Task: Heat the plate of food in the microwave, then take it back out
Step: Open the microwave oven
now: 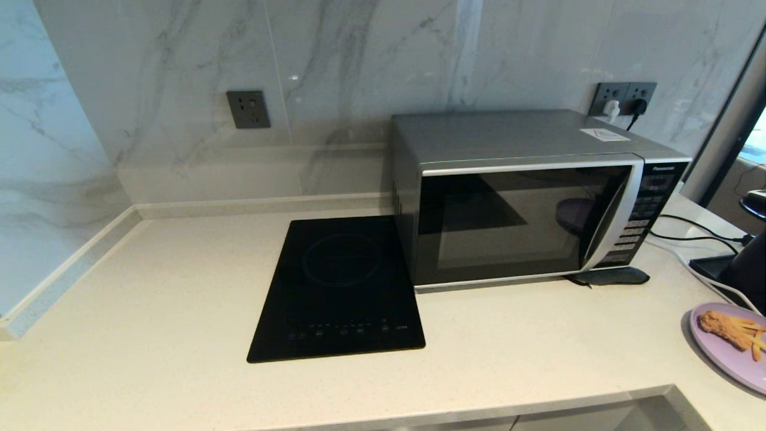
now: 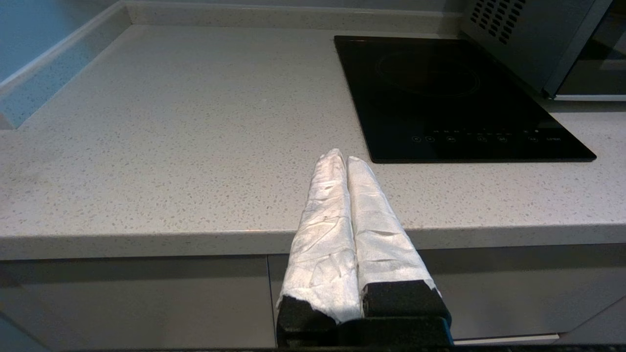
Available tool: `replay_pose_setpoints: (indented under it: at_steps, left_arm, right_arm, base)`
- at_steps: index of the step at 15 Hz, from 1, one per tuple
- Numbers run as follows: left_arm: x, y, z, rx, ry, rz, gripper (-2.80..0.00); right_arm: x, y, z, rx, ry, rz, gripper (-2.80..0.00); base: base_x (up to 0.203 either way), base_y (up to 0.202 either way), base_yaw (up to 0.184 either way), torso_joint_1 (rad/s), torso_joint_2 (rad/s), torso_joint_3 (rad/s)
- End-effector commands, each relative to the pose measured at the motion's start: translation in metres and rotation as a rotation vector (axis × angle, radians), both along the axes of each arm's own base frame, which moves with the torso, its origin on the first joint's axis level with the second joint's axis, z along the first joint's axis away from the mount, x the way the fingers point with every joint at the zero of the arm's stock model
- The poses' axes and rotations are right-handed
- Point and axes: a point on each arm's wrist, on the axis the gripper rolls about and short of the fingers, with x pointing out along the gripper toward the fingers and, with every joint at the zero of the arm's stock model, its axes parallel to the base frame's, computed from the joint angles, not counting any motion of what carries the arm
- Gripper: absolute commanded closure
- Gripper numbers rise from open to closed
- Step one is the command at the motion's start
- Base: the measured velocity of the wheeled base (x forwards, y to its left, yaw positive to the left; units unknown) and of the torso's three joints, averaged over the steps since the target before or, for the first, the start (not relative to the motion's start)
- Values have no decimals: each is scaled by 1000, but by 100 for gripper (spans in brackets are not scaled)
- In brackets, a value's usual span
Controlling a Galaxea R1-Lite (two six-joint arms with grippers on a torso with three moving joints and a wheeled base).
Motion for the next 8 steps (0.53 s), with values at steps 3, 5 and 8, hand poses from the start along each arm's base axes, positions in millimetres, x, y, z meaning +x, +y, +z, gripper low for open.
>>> replay_pose_setpoints:
  at_steps: [3,5,8]
  left_arm:
    - [0,0,0,0,1,1,0]
    - [0,0,0,0,1,1,0]
    - [0,0,0,0,1,1,0]
  right_arm:
    - [0,0,0,2,1,-1,0]
    - [0,0,0,2,1,-1,0]
    - [0,0,0,8,1,-7,0]
  base:
    - [0,0,0,0,0,0]
    - [0,0,0,0,0,0]
    - [0,0,0,0,0,0]
